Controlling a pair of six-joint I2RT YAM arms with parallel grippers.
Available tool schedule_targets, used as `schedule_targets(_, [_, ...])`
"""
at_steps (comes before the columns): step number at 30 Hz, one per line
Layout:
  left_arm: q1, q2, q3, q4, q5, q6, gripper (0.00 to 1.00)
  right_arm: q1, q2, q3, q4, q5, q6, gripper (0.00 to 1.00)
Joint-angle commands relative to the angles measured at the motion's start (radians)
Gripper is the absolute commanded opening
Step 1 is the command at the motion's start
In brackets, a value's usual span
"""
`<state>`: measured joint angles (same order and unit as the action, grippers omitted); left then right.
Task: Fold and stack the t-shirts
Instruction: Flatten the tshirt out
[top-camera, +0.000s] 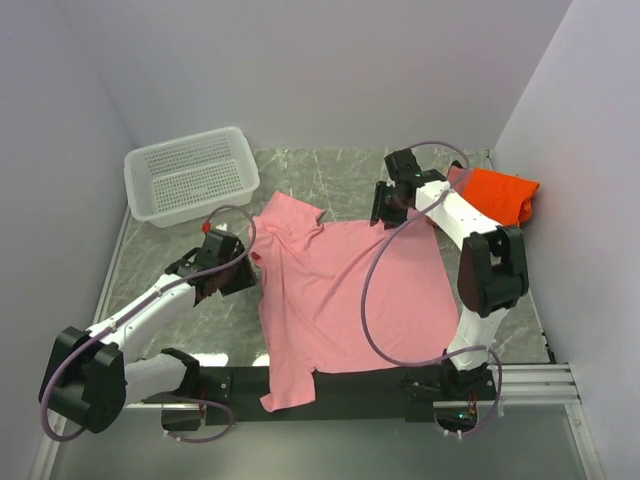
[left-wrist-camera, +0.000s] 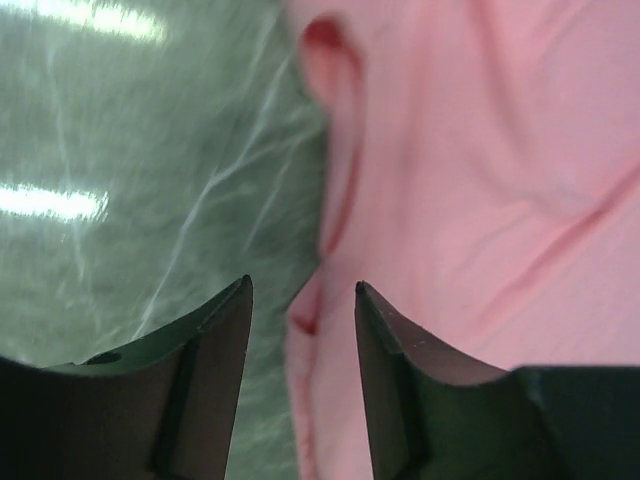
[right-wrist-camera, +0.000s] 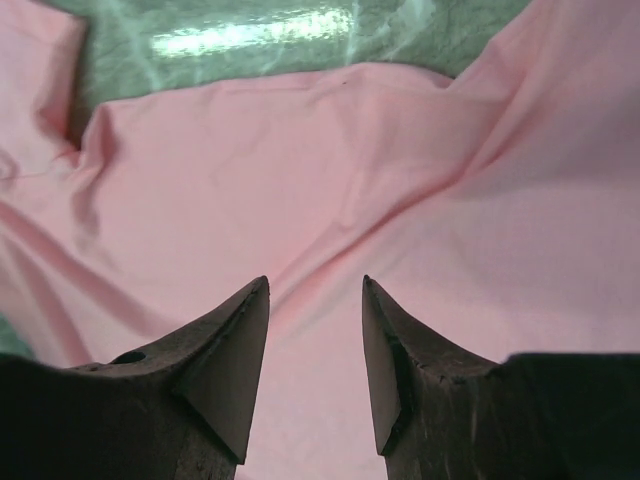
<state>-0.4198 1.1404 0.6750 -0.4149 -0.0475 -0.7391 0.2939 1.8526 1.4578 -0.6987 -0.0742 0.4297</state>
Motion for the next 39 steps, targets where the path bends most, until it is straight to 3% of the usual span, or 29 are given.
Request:
schedule_targets(1, [0.003, -0.050, -0.043, 0.013, 0.020, -0.066, 0.50, 0.005, -0.108, -0.020, 0.001, -0.016, 0.015, 0.49])
schedule_targets(10, [0.003, 0.012, -0.123, 0.073, 0.055, -0.057, 0.42, 0.024, -0.197, -0.054, -0.018, -0.012, 0.027, 0.49])
schedule_targets(18, [-0.002, 0.038, -0.121, 0.053, 0.057, -0.042, 0.42, 0.025, -0.233, -0.102, -0.012, -0.004, 0.037, 0.49])
schedule_targets(39, [-0.088, 0.065, -0.164, 0.019, 0.051, -0.088, 0.33, 0.025, -0.250, -0.154, 0.011, 0.001, 0.040, 0.49])
